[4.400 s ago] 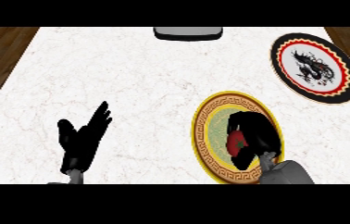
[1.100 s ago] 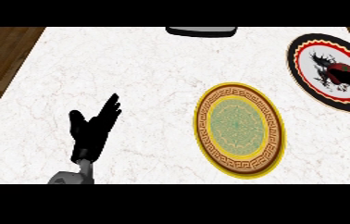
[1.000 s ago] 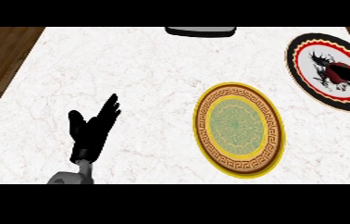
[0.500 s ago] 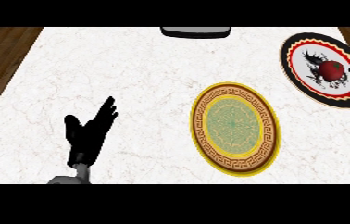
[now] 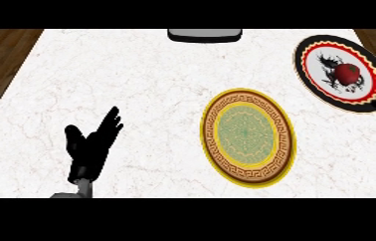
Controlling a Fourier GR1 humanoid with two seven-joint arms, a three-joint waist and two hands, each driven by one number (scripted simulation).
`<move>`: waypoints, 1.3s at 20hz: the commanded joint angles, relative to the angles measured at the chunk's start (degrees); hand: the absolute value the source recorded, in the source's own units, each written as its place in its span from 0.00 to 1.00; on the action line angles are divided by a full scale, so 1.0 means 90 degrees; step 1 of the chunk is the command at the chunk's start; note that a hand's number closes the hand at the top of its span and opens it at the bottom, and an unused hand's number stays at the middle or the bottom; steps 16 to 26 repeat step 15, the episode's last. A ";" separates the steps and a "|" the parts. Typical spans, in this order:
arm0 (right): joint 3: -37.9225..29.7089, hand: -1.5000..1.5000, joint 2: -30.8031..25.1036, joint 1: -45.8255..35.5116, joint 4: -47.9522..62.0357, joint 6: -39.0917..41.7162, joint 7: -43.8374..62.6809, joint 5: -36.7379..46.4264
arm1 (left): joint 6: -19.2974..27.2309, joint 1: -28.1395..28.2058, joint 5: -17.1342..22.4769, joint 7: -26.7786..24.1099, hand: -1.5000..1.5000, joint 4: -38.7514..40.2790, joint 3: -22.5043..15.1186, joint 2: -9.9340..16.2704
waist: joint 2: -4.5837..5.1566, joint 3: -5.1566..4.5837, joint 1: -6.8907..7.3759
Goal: Pick the tomato from the plate and place it in the plate
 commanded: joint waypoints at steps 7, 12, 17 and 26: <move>0.0779 0.00 0.0575 0.1114 -0.1046 0.0038 0.0002 -0.0059 | -0.0105 -0.0099 0.0134 0.0195 0.50 0.0124 0.0376 0.0052 | -0.0051 -0.0036 -0.0147; 0.1094 0.00 0.0664 0.1834 -0.2096 0.0216 0.0678 -0.0256 | -0.0094 0.0034 -0.0139 -0.0352 0.50 0.0561 0.0319 -0.0093 | -0.0054 -0.0038 -0.0174; 0.1304 0.00 0.0913 0.2043 -0.2408 -0.0025 0.0731 -0.0353 | -0.0160 0.0133 -0.0109 0.0020 0.50 0.0121 0.0233 -0.0144 | -0.0041 -0.0031 -0.0119; 0.1304 0.00 0.0913 0.2043 -0.2408 -0.0025 0.0731 -0.0353 | -0.0160 0.0133 -0.0109 0.0020 0.50 0.0121 0.0233 -0.0144 | -0.0041 -0.0031 -0.0119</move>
